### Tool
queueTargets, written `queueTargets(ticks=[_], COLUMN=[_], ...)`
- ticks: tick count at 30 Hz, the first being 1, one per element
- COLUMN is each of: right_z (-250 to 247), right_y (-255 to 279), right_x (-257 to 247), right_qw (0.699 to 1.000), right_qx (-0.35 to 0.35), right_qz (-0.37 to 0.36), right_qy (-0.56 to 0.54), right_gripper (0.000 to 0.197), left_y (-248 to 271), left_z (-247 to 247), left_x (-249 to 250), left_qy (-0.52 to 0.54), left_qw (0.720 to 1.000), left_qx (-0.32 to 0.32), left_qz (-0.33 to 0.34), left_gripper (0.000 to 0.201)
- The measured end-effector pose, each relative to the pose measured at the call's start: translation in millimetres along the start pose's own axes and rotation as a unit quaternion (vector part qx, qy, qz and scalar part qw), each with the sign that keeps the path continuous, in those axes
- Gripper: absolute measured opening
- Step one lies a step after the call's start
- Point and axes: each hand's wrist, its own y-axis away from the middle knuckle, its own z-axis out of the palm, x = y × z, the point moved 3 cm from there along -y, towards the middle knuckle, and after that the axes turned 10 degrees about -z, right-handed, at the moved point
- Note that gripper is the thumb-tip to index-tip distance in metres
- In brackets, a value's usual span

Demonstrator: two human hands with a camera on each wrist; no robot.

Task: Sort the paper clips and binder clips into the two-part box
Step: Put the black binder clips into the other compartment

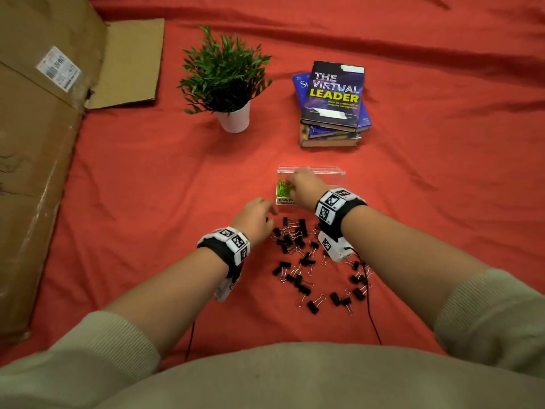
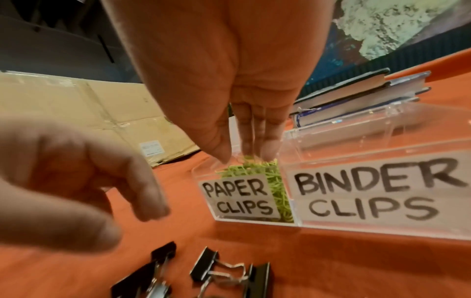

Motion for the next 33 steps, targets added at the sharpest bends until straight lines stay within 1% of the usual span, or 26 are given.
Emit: queueTargets(ticks=[2, 3, 4, 5, 6, 8, 10, 11, 12, 13, 15, 17, 20, 22, 25, 29, 31, 33], right_z=[0.4, 4.1, 10.5, 20.6, 32.6, 57.0, 74.0, 79.3, 81.7, 83.9, 87.3, 90.6, 90.8, 89.0, 84.4, 79.0, 76.9, 74.2], right_y=[16.8, 27.8, 38.1, 48.0, 57.2, 71.2, 78.1, 78.9, 79.1, 78.6, 78.7, 80.6, 84.6, 85.6, 86.0, 87.1, 88.4, 90.2], right_x=[-5.3, -8.5, -11.1, -12.5, -13.3, -9.8, -4.9, -4.0, -4.6, -5.1, -6.1, -4.4, 0.7, 4.4, 7.1, 9.5, 10.6, 12.3], right_qw=[0.997, 0.994, 0.994, 0.996, 0.998, 0.998, 0.996, 0.995, 0.995, 0.996, 0.998, 0.999, 0.996, 0.994, 0.99, 0.988, 0.987, 0.98], right_qx=[0.068, 0.089, 0.085, 0.057, 0.016, -0.051, -0.074, -0.074, -0.068, -0.059, -0.041, -0.023, 0.0, 0.008, 0.013, 0.009, 0.006, 0.009], right_qz=[-0.046, -0.064, -0.075, -0.074, -0.063, -0.032, -0.007, 0.003, 0.01, 0.014, 0.015, 0.022, 0.051, 0.061, 0.065, 0.064, 0.069, 0.091], right_qy=[0.005, 0.005, 0.005, 0.005, 0.009, 0.031, 0.057, 0.064, 0.066, 0.064, 0.04, -0.001, -0.07, -0.092, -0.127, -0.137, -0.146, -0.175], right_gripper=[0.031, 0.028, 0.024, 0.023, 0.027, 0.05, 0.073, 0.078, 0.077, 0.072, 0.057, 0.045, 0.033, 0.027, 0.02, 0.009, 0.008, 0.01], left_y=[7.3, 10.4, 12.9, 14.7, 15.7, 15.8, 14.6, 14.2, 13.5, 13.0, 12.3, 12.7, 14.8, 16.2, 18.7, 22.8, 22.7, 21.6], left_z=[15.2, 21.5, 26.1, 29.0, 31.0, 32.1, 31.6, 31.6, 31.6, 31.5, 32.0, 32.4, 32.7, 33.8, 35.7, 39.0, 40.1, 41.3], left_x=[-9.9, -12.6, -13.7, -13.3, -12.2, -9.6, -8.7, -8.8, -9.1, -9.2, -9.5, -10.3, -12.3, -12.2, -9.3, -2.6, -1.0, -1.0], left_qy=[-0.039, -0.054, -0.064, -0.073, -0.084, -0.098, -0.099, -0.101, -0.107, -0.113, -0.119, -0.124, -0.137, -0.136, -0.112, -0.096, -0.106, -0.102], left_qw=[0.999, 0.997, 0.996, 0.995, 0.994, 0.993, 0.993, 0.993, 0.992, 0.992, 0.991, 0.99, 0.988, 0.988, 0.99, 0.993, 0.992, 0.992], left_qx=[-0.033, -0.051, -0.065, -0.073, -0.075, -0.068, -0.065, -0.065, -0.063, -0.059, -0.059, -0.067, -0.07, -0.074, -0.078, -0.066, -0.063, -0.068], left_qz=[0.004, 0.007, 0.011, 0.014, 0.017, 0.021, 0.012, 0.008, 0.005, 0.004, 0.0, -0.007, -0.017, -0.016, -0.02, -0.028, -0.029, -0.033], left_gripper=[0.038, 0.049, 0.058, 0.063, 0.065, 0.061, 0.053, 0.049, 0.044, 0.04, 0.033, 0.032, 0.027, 0.024, 0.027, 0.036, 0.041, 0.038])
